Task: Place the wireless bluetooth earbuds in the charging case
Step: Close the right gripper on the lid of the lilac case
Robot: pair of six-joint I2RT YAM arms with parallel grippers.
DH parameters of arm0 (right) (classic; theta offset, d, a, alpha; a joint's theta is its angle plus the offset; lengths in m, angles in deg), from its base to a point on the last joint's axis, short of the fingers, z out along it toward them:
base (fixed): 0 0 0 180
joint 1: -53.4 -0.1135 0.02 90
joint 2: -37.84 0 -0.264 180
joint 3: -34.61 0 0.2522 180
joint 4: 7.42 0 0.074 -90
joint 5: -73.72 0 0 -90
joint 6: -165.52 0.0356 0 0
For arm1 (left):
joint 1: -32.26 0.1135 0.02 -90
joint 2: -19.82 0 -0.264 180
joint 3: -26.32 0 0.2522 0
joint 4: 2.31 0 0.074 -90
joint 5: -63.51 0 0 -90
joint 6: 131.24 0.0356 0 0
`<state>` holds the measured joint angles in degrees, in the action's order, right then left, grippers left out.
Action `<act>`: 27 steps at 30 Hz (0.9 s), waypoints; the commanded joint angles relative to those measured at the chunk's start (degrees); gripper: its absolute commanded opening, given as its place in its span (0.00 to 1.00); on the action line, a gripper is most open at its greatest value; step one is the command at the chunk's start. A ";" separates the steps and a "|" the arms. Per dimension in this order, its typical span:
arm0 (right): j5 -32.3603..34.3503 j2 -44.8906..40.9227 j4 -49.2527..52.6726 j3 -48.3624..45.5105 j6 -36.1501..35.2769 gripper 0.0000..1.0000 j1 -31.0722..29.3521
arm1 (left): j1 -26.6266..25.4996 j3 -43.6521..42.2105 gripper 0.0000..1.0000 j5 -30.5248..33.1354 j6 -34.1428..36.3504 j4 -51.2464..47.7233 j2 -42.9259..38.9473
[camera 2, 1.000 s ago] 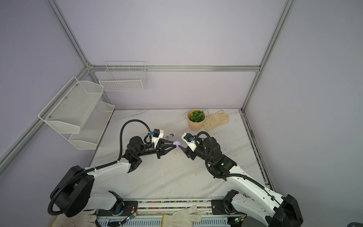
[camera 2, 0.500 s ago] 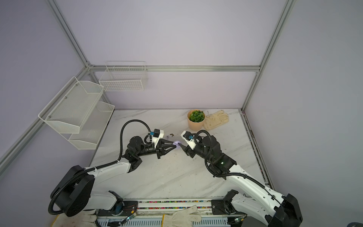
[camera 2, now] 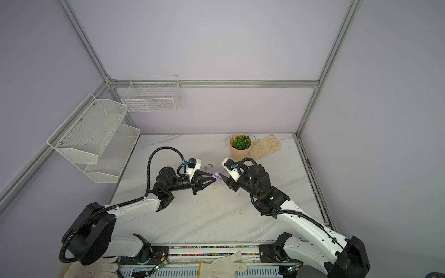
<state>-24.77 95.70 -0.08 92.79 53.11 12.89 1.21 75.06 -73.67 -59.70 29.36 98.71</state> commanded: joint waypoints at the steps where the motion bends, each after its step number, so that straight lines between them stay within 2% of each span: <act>1: 0.84 0.50 2.03 2.35 -1.58 0.65 -0.09 | -0.15 -1.32 0.00 -2.72 -0.24 3.95 -1.44; 8: 1.00 1.17 5.02 5.62 -1.26 0.65 -0.09 | -0.09 -1.76 0.00 -2.61 -0.80 4.59 -1.72; 11: -0.10 -1.24 11.27 7.66 -1.49 0.67 -0.09 | -0.07 -1.75 0.00 -2.55 -0.71 4.84 -1.72; 15: -4.69 -6.13 18.48 7.06 -6.08 0.68 -0.09 | -0.14 -1.76 0.00 -2.40 -0.35 4.91 -1.81; 18: -6.01 -7.94 17.90 4.74 -7.20 0.69 -0.09 | -0.08 -1.67 0.00 -2.55 -0.35 4.85 -1.72; 22: -7.13 -4.83 15.98 5.01 -7.78 0.70 -0.43 | -0.11 -1.65 0.00 -2.73 -0.37 4.93 -1.61; 27: -5.16 -1.73 13.93 5.17 -8.83 0.74 -2.06 | -0.12 -1.67 0.00 -2.68 -0.18 4.44 -1.94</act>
<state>-30.01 93.54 14.92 98.45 46.49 11.78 1.11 75.06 -75.72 -60.11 31.08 98.67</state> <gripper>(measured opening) 0.735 0.193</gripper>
